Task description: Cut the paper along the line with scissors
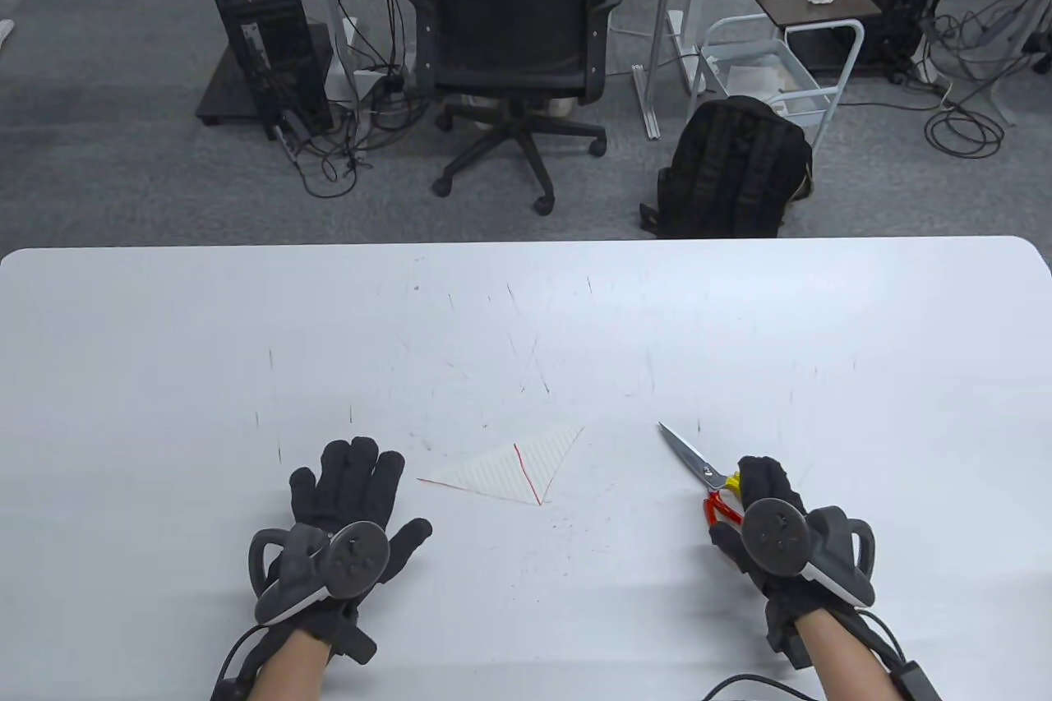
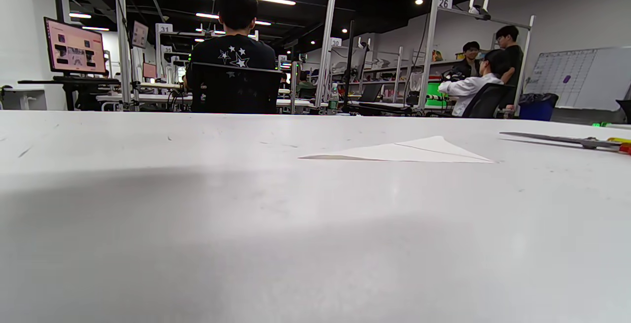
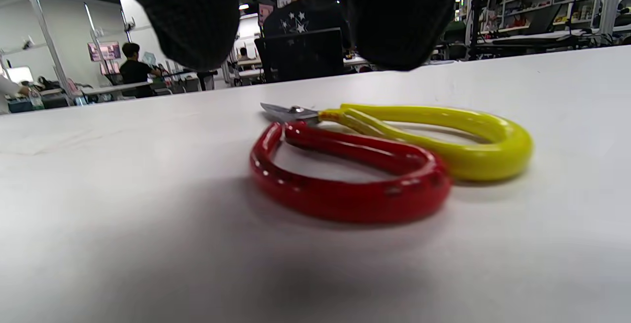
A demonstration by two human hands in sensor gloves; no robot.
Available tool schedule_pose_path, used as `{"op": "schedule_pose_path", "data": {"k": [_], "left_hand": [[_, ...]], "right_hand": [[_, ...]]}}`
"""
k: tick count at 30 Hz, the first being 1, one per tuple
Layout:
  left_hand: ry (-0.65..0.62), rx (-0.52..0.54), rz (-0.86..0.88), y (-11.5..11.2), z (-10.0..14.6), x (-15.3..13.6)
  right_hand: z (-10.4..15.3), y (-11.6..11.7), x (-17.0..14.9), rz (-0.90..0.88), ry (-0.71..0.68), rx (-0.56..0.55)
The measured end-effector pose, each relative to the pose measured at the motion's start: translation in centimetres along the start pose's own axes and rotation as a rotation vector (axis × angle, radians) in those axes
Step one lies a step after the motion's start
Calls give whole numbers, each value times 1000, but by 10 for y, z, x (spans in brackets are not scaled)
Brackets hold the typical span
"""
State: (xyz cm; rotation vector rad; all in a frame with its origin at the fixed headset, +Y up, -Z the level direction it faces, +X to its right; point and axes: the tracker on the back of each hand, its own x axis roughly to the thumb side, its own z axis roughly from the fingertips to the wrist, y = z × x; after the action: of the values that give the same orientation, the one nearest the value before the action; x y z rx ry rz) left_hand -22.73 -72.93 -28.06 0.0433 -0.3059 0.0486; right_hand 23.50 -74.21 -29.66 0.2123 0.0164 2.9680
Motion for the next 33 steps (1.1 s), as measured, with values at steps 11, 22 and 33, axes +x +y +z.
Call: {"op": "schedule_pose_path", "data": {"k": [11,22,33], "left_hand": [[9,-11,-85,-2,-1,0],[26,-47,-68,-7,-3,-2],[31,-55,-56,-7,-4,-2]], "right_hand": [[-35,25,-10,185,189,261],[-55,20,-13,234,190,280],[-43,21,-9,363,104,197]]}}
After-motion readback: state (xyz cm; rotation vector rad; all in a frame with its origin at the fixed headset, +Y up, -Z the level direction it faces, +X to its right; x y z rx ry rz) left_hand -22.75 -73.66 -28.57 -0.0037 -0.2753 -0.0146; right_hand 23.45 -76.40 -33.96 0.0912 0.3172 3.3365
